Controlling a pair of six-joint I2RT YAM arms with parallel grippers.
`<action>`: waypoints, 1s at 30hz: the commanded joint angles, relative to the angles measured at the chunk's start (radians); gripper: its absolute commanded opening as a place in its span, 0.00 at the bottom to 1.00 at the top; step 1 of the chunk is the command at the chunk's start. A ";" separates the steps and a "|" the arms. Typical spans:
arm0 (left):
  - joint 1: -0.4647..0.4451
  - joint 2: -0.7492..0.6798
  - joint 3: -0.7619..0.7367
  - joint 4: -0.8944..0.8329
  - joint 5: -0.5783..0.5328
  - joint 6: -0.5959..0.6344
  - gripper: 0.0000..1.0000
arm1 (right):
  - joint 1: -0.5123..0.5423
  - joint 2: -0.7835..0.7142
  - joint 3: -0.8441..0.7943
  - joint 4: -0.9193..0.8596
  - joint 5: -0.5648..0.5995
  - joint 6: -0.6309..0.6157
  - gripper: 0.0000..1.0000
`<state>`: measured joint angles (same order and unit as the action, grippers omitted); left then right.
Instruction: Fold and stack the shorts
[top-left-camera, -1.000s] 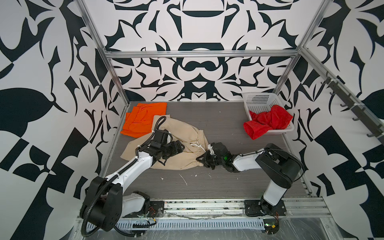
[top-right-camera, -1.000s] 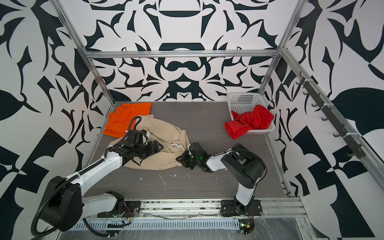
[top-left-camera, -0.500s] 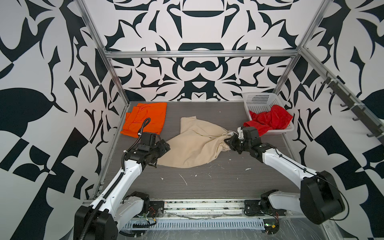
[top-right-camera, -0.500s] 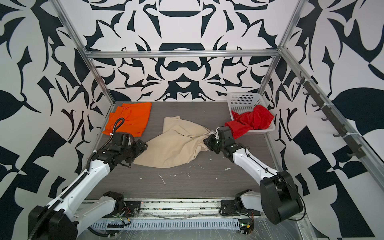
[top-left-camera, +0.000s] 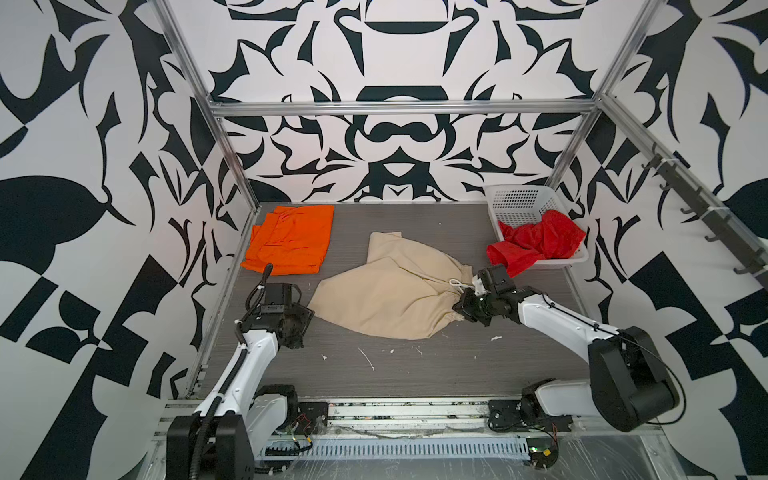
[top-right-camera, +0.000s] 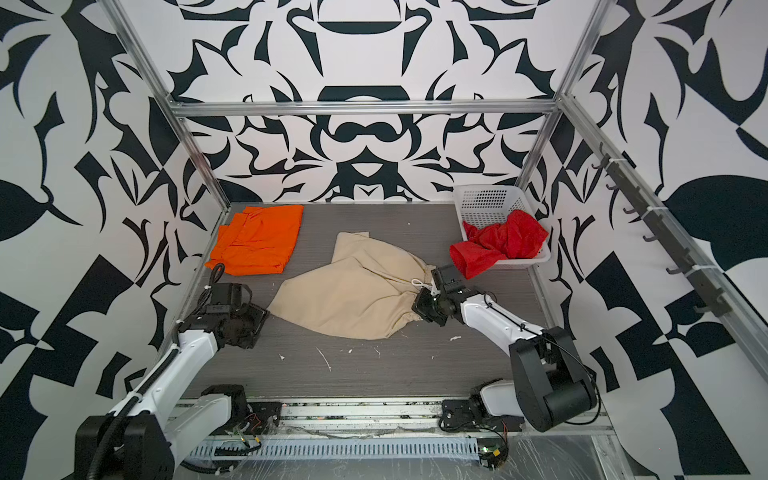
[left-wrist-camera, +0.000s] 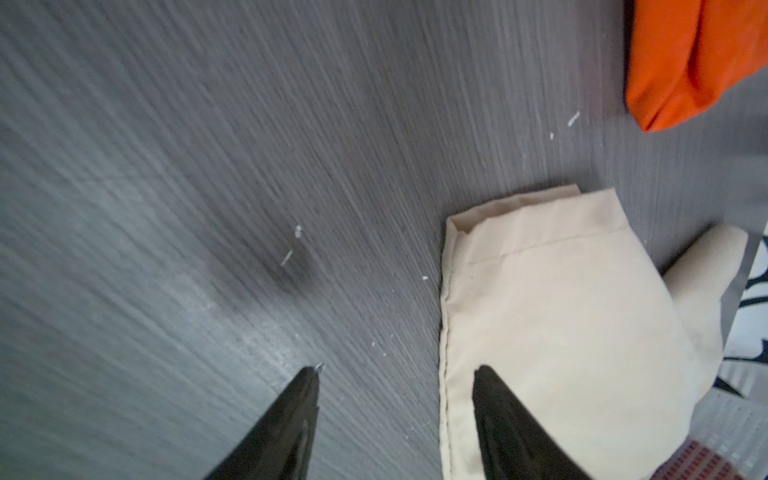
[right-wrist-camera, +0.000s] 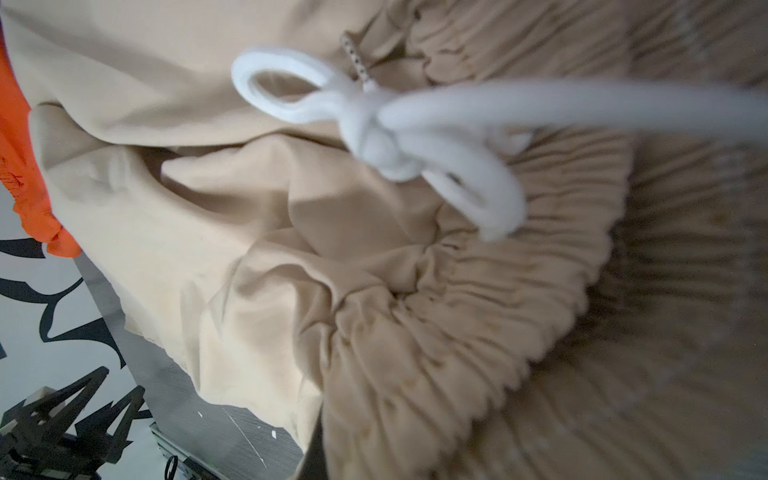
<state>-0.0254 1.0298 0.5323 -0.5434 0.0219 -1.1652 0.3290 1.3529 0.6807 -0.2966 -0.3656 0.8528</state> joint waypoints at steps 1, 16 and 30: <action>0.007 0.076 0.079 0.007 -0.011 -0.047 0.58 | 0.002 0.000 0.040 -0.019 -0.002 -0.033 0.02; 0.009 0.415 0.249 0.054 0.033 0.048 0.53 | 0.002 -0.016 0.029 -0.007 -0.015 -0.028 0.02; 0.010 0.565 0.291 0.088 0.041 0.094 0.17 | 0.002 -0.044 0.030 -0.009 -0.024 -0.023 0.01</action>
<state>-0.0196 1.5707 0.8207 -0.4393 0.0570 -1.0786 0.3290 1.3449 0.6861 -0.3023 -0.3809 0.8356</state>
